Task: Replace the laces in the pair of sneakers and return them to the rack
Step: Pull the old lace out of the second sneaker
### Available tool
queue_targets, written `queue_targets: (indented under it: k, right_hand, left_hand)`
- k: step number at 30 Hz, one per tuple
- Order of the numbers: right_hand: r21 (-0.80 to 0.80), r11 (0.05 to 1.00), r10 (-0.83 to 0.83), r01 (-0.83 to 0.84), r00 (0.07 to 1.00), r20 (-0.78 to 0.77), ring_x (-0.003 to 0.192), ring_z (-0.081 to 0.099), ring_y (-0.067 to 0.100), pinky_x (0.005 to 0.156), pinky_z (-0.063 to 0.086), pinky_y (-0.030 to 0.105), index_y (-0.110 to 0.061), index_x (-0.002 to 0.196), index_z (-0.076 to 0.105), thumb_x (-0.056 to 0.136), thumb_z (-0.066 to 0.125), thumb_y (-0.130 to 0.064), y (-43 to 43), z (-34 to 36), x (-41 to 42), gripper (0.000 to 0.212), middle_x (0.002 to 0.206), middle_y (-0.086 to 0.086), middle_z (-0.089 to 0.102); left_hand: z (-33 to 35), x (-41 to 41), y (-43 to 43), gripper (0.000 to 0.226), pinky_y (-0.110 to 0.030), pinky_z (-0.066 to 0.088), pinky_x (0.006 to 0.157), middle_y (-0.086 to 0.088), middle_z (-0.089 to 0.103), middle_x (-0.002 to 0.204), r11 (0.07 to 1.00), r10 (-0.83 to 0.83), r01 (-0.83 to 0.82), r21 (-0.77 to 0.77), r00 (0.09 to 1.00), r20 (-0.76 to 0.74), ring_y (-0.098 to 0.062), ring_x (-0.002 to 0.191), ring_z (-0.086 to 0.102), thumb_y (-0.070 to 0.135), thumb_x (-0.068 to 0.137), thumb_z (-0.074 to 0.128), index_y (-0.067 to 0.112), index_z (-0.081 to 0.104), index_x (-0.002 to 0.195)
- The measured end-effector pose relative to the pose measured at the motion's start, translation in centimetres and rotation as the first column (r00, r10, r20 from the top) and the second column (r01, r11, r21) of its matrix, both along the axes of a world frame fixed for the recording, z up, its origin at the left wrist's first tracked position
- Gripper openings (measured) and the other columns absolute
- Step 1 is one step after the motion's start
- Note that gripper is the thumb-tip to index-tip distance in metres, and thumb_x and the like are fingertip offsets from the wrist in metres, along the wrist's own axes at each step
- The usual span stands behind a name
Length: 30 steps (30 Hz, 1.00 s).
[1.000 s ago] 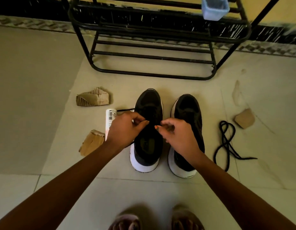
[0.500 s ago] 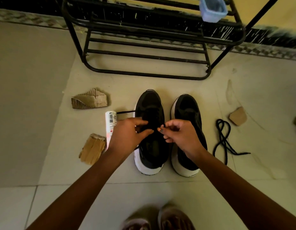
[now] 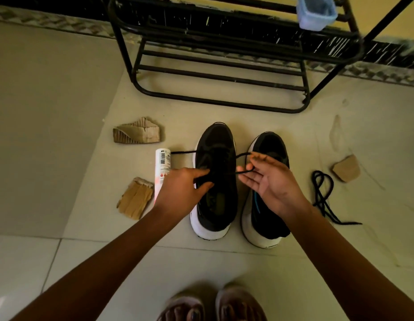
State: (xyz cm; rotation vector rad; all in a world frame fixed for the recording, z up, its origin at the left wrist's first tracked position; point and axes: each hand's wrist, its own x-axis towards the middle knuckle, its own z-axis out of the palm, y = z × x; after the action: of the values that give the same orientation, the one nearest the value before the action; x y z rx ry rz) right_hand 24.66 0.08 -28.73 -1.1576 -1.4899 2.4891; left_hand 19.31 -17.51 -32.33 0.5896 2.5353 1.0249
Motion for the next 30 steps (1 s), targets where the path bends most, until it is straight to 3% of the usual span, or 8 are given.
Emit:
queue_targets:
  k: [8, 12, 15, 17, 19, 22, 24, 30]
  right_hand:
    - [-0.067, 0.96, -0.277, 0.27, 0.951, -0.139, 0.047, 0.043, 0.006, 0.05, 0.044, 0.02, -0.016, 0.089, 0.062, 0.09, 0.051, -0.004, 5.0, 2.0, 0.5, 0.016, 0.053, -0.006, 0.044]
    - [0.294, 0.944, -0.118, 0.151, 0.985, -0.127, 0.054, 0.049, 0.009, 0.058, 0.045, 0.025, -0.019, 0.086, 0.064, 0.091, 0.055, -0.005, 6.1, 1.7, 1.3, 0.017, 0.058, -0.006, 0.051]
    - [0.787, 0.549, 0.213, -0.282, 0.957, 0.195, 0.087, 0.062, 0.018, 0.077, 0.047, 0.023, -0.032, 0.099, 0.065, 0.09, 0.061, -0.021, 5.5, 1.1, 2.1, 0.015, 0.101, -0.002, 0.066]
    - [0.809, 0.145, 0.265, -0.569, 0.81, 0.523, 0.115, 0.052, 0.025, 0.094, 0.046, 0.031, -0.034, 0.118, 0.06, 0.087, 0.062, -0.035, 4.5, 0.8, 2.6, 0.03, 0.14, 0.008, 0.046]
    - [0.789, -0.071, 0.201, -0.611, 0.766, 0.611, 0.132, 0.033, 0.032, 0.106, 0.035, 0.043, -0.034, 0.126, 0.056, 0.086, 0.063, -0.041, 3.0, 0.9, 3.1, 0.041, 0.151, 0.01, 0.025]
    - [0.863, -0.062, 0.319, -0.501, 0.81, 0.492, 0.105, 0.052, 0.019, 0.087, 0.046, 0.028, -0.025, 0.113, 0.061, 0.083, 0.065, -0.045, 0.3, 0.8, 3.5, 0.036, 0.124, 0.004, 0.049]
    - [0.812, -0.044, 0.405, -0.582, 0.733, 0.546, 0.082, 0.057, 0.011, 0.068, 0.045, 0.021, -0.024, 0.113, 0.057, 0.088, 0.058, -0.047, -1.5, 0.3, 3.7, 0.034, 0.101, -0.003, 0.061]
    - [0.798, -0.151, 0.359, -0.583, 0.72, 0.594, 0.082, 0.062, 0.019, 0.065, 0.044, 0.024, -0.02, 0.115, 0.048, 0.094, 0.05, -0.039, -2.7, -1.3, 3.3, 0.028, 0.093, -0.001, 0.063]
  left_hand:
    - [0.2, 0.1, 0.1, 0.039, -0.014, 0.042, 0.088, 0.003, 0.067, 0.116, 0.998, 0.06, -0.061, 0.012, 0.995, 0.085, -0.01, 0.102, 0.064, 0.024, 0.082, 0.07, 0.019, 0.064, 0.12]
    - [0.5, 0.1, 0.4, 0.031, -0.002, 0.037, 0.073, 0.007, 0.068, 0.113, 0.998, 0.057, -0.057, -0.02, 0.998, 0.029, -0.007, 0.097, 0.064, 0.031, 0.088, 0.062, 0.025, 0.065, 0.118]
    - [0.5, -0.2, 0.8, 0.027, -0.005, 0.034, 0.067, 0.007, 0.068, 0.112, 0.998, 0.04, -0.042, -0.038, 0.998, -0.038, -0.008, 0.092, 0.063, 0.031, 0.092, 0.055, 0.026, 0.066, 0.116]
    - [0.4, -0.6, 1.2, 0.023, -0.004, 0.033, 0.067, 0.006, 0.069, 0.108, 0.999, 0.021, -0.024, -0.035, 0.998, -0.061, -0.004, 0.084, 0.058, 0.03, 0.092, 0.056, 0.024, 0.069, 0.111]
    - [0.3, -1.1, 1.5, 0.018, 0.0, 0.032, 0.065, 0.006, 0.069, 0.102, 1.0, 0.02, -0.021, -0.015, 0.998, -0.062, 0.0, 0.076, 0.054, 0.026, 0.09, 0.059, 0.021, 0.071, 0.103]
    - [0.3, -1.9, 1.8, 0.009, -0.006, 0.037, 0.065, 0.003, 0.068, 0.095, 1.0, -0.011, 0.01, -0.007, 0.999, -0.032, -0.002, 0.072, 0.055, 0.022, 0.089, 0.062, 0.017, 0.069, 0.094]
    - [0.4, -2.3, 2.1, 0.005, -0.017, 0.04, 0.069, 0.0, 0.067, 0.093, 0.999, -0.039, 0.039, -0.025, 0.999, 0.001, -0.009, 0.077, 0.057, 0.021, 0.089, 0.061, 0.017, 0.064, 0.089]
    - [0.7, -2.1, 2.7, 0.012, -0.033, 0.047, 0.077, -0.01, 0.062, 0.097, 0.988, -0.09, 0.092, -0.123, 0.996, 0.025, -0.022, 0.086, 0.059, 0.017, 0.092, 0.051, 0.007, 0.059, 0.094]
